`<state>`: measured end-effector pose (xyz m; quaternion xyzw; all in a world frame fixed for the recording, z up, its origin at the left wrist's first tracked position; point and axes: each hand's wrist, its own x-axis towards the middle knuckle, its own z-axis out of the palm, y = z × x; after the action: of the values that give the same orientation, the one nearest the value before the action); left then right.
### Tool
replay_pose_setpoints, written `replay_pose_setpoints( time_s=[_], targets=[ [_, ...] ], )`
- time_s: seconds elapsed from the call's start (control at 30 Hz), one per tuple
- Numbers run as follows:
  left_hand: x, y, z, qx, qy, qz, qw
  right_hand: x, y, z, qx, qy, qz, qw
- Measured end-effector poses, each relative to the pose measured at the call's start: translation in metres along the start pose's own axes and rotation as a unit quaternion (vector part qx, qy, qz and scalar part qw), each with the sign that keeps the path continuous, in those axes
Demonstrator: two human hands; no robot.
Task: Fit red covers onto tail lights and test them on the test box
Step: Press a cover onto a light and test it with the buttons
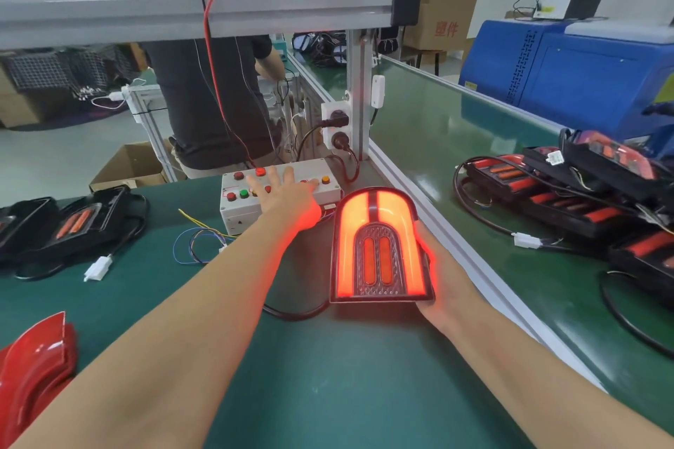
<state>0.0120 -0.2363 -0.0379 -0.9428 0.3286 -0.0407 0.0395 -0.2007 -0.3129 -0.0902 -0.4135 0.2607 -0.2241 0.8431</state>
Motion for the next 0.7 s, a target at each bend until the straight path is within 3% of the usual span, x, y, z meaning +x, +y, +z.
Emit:
replay_pose_setpoints(
  time_s=[0.6, 0.7],
  targets=[
    [0.0, -0.002, -0.001, -0.044, 0.008, 0.016, 0.999, -0.005, -0.001, -0.002, -0.011, -0.001, -0.002, 1.0],
    [-0.006, -0.004, -0.012, -0.092, 0.051, 0.018, 0.994, -0.005, -0.004, -0.003, -0.027, 0.007, 0.008, 1.0]
  ],
)
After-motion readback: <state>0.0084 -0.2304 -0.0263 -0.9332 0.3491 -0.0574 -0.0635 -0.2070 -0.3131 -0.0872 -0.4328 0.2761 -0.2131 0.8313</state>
